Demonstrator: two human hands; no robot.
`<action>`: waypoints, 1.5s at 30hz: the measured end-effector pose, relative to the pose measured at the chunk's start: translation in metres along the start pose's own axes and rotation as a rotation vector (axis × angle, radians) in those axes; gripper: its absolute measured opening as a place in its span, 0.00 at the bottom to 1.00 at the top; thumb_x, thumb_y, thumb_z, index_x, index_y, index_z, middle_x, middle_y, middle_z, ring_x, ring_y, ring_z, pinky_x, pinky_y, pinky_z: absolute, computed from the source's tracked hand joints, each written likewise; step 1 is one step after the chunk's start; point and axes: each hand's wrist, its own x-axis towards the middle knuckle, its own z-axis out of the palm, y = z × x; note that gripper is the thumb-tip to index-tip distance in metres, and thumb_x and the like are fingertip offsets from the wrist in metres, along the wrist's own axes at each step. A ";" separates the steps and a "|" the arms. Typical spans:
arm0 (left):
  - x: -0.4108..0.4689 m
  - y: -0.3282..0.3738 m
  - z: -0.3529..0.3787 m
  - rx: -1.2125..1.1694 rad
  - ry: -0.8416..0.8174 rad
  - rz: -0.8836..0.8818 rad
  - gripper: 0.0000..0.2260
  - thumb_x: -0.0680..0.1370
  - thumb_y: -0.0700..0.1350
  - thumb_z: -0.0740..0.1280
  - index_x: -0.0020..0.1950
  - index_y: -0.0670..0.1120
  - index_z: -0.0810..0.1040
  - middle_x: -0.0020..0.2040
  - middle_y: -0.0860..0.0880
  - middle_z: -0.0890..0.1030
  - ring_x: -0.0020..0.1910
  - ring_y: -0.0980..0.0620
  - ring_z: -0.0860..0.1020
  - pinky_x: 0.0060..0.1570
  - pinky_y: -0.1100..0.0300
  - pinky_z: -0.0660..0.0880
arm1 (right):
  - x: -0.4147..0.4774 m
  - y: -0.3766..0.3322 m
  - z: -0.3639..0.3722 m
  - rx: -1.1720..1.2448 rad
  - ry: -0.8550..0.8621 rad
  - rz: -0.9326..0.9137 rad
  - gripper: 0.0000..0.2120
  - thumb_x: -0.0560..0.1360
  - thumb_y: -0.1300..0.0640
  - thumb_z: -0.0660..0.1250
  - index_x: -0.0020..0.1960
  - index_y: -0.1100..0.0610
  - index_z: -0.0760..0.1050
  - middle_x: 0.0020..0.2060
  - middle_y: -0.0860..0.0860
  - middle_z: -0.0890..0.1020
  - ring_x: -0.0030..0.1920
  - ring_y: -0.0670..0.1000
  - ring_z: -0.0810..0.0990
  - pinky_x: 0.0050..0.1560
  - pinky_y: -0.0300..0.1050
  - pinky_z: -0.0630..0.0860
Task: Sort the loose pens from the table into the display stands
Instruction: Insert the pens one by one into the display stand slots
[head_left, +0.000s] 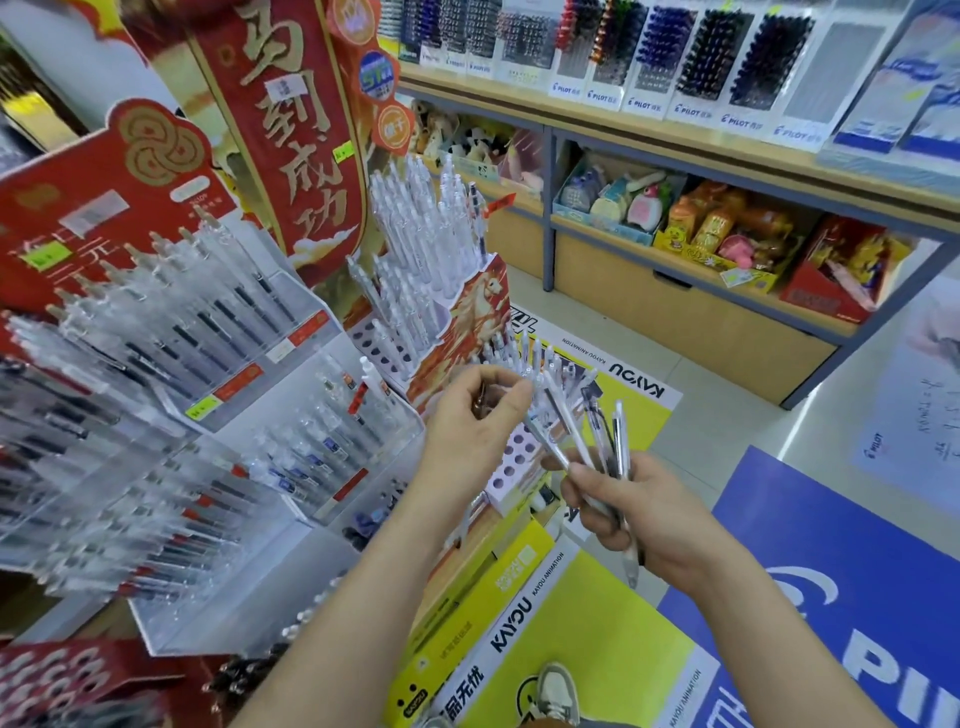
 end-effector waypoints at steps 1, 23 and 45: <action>0.000 0.002 -0.001 0.033 0.012 0.061 0.06 0.76 0.51 0.70 0.48 0.50 0.78 0.37 0.52 0.72 0.32 0.55 0.69 0.31 0.63 0.70 | 0.000 0.000 -0.001 -0.032 -0.007 -0.013 0.13 0.80 0.62 0.63 0.57 0.72 0.72 0.33 0.54 0.76 0.25 0.47 0.66 0.23 0.37 0.59; 0.032 -0.011 -0.015 0.625 0.230 0.274 0.08 0.76 0.46 0.71 0.54 0.46 0.84 0.44 0.50 0.85 0.33 0.54 0.78 0.40 0.56 0.78 | -0.004 0.024 -0.053 -0.118 0.328 0.035 0.09 0.81 0.63 0.62 0.43 0.58 0.76 0.43 0.59 0.77 0.25 0.45 0.66 0.23 0.36 0.61; 0.046 -0.031 0.008 0.769 0.113 0.507 0.08 0.72 0.42 0.75 0.49 0.41 0.85 0.41 0.46 0.85 0.36 0.50 0.80 0.39 0.73 0.67 | -0.013 0.020 -0.040 -0.059 0.310 -0.023 0.04 0.75 0.63 0.70 0.48 0.62 0.76 0.33 0.56 0.82 0.25 0.49 0.70 0.24 0.38 0.62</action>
